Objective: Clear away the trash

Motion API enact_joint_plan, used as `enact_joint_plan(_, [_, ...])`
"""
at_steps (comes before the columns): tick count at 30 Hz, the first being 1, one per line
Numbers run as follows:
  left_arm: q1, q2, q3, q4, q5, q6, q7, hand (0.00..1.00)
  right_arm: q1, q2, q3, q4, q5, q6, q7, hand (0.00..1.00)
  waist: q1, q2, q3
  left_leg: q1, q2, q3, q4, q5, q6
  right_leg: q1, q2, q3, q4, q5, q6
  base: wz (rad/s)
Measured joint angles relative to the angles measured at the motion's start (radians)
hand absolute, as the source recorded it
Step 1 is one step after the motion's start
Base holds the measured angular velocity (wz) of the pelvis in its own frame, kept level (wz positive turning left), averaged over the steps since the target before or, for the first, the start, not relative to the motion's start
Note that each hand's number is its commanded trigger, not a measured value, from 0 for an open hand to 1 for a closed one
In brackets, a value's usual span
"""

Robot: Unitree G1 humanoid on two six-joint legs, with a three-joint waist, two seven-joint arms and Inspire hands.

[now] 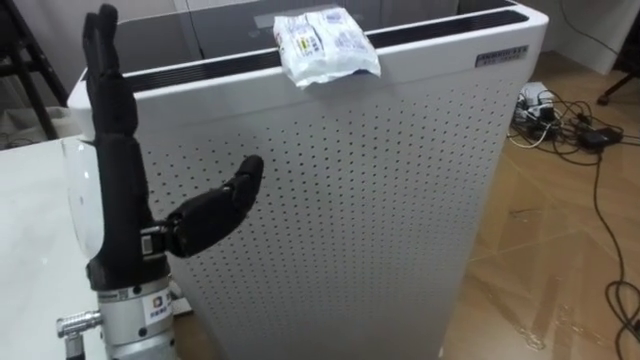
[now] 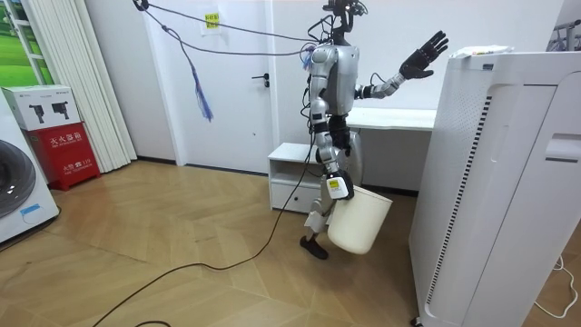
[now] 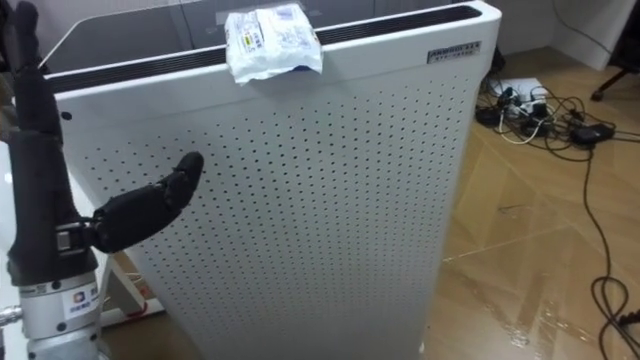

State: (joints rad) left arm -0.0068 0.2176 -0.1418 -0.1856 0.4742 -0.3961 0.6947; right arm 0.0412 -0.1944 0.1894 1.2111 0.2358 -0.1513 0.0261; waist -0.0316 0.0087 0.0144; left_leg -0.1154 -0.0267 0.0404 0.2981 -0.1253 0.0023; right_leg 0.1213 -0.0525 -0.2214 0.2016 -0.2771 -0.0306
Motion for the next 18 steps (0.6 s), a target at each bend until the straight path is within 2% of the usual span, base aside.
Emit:
enact_joint_plan(4, [0.0,0.0,0.0,-0.006,0.0,0.0,0.0,0.0,0.0,0.0,-0.005,0.0,0.0,0.0,0.002,1.0,-0.004,0.004,-0.0028,0.005,-0.001,0.0,-0.015,0.0,0.0,0.0,0.0,0.002,-0.001,0.0,0.0,0.0])
enact_joint_plan(9, [-0.009,0.001,-0.003,-0.058,0.018,0.002,0.0,0.0,-0.008,-0.005,-0.006,0.009,0.0,0.001,0.009,1.0,-0.021,0.0,-0.0008,0.018,-0.003,-0.002,-0.034,0.0,0.0,0.002,0.0,0.008,0.0,0.001,-0.001,-0.05])
enact_joint_plan(14, [-0.047,0.004,-0.025,-0.069,0.104,0.003,-0.002,0.0,-0.01,-0.014,-0.006,0.007,-0.007,0.002,0.018,1.0,-0.021,-0.004,-0.0012,0.041,-0.004,0.002,-0.065,0.001,-0.001,0.004,-0.003,0.02,0.0,0.001,0.0,-0.09])
enact_joint_plan(18, [-0.069,0.005,-0.042,-0.069,0.111,0.008,-0.006,0.0,-0.01,-0.02,-0.005,0.007,-0.011,0.002,0.02,1.0,-0.022,-0.006,-0.0028,0.042,-0.004,0.005,-0.065,0.0,-0.001,0.004,-0.002,0.029,0.0,0.001,0.0,-0.03])
